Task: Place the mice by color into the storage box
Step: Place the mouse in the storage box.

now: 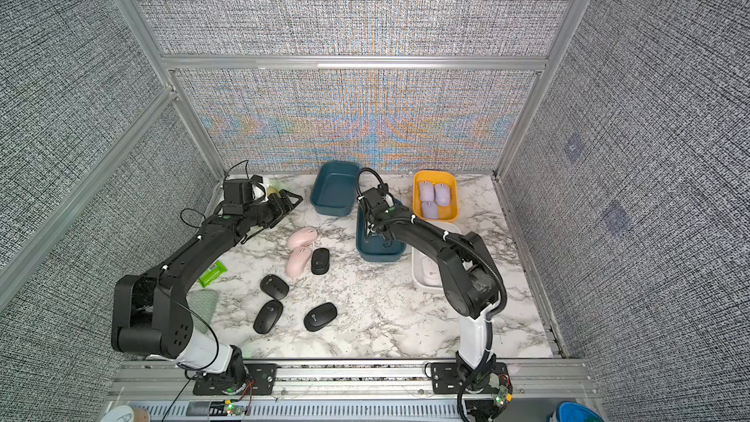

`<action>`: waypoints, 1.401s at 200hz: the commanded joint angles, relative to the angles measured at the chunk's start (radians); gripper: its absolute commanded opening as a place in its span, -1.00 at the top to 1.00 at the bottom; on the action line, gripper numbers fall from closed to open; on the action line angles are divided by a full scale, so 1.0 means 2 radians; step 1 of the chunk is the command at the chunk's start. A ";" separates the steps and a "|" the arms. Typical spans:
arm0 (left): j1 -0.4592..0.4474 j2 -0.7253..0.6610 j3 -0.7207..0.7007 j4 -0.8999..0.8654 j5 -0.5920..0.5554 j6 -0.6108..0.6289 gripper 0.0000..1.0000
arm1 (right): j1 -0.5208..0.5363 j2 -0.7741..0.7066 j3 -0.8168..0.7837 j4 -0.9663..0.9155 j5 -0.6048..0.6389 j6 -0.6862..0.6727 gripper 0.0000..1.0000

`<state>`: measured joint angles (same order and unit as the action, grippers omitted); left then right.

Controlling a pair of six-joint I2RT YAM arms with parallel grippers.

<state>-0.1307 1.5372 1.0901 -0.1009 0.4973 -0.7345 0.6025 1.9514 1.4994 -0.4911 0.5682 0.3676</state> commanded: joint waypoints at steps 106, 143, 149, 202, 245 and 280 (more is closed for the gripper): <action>-0.013 -0.006 0.000 0.007 -0.018 0.008 -0.68 | -0.012 0.143 0.116 -0.024 0.065 0.005 -0.20; -0.015 -0.008 0.000 0.008 -0.016 0.007 -0.67 | -0.017 0.147 0.117 -0.017 0.036 -0.008 -0.24; -0.015 -0.007 0.000 0.008 -0.016 0.008 -0.68 | -0.019 0.148 0.120 -0.020 0.034 -0.009 -0.25; -0.016 -0.004 0.002 0.009 -0.011 0.007 -0.67 | -0.022 0.151 0.127 -0.032 0.027 -0.010 -0.31; -0.016 -0.003 0.003 0.008 -0.011 0.009 -0.68 | -0.015 0.117 0.119 -0.029 0.041 -0.012 -0.31; -0.015 -0.003 0.011 -0.011 -0.028 0.017 -0.68 | 0.017 0.049 0.107 -0.027 0.044 -0.012 -0.30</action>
<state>-0.1619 1.5291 1.0908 -0.0998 0.4702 -0.7292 0.5949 2.1201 1.7226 -0.5419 0.6319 0.3420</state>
